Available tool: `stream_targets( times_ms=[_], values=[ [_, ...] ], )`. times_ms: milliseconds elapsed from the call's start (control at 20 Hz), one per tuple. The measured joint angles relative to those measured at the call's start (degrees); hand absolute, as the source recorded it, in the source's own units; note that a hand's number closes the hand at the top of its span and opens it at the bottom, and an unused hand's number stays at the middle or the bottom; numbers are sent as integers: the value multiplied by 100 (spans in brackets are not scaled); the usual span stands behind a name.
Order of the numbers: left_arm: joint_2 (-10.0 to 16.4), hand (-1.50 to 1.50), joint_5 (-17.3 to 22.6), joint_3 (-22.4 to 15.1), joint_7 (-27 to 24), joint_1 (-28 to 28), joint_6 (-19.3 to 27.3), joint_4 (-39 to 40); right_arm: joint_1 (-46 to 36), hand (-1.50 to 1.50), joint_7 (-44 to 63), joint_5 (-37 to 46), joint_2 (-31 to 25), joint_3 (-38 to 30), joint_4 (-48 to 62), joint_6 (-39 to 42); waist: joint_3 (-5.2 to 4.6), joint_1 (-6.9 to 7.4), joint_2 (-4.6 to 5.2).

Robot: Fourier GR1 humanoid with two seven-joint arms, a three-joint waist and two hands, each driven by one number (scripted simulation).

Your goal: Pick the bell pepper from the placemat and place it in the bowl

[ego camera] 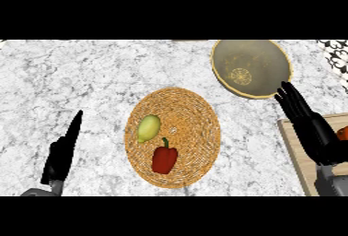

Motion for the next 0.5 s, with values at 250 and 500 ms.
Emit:
stream_targets(
  times_ms=[250, 500],
  values=[
    [-263, 0, 68, -103, 15, -322, -80, -510, 127, 150, 926, 1134, 819, 1033, -332, -1418, 87, 181, -206],
    [-456, 0, 192, -55, 27, -533, -51, -680, 198, -150, 1357, 2548, 972, 1286, -184, -2928, 35, 41, -321]
  ],
)
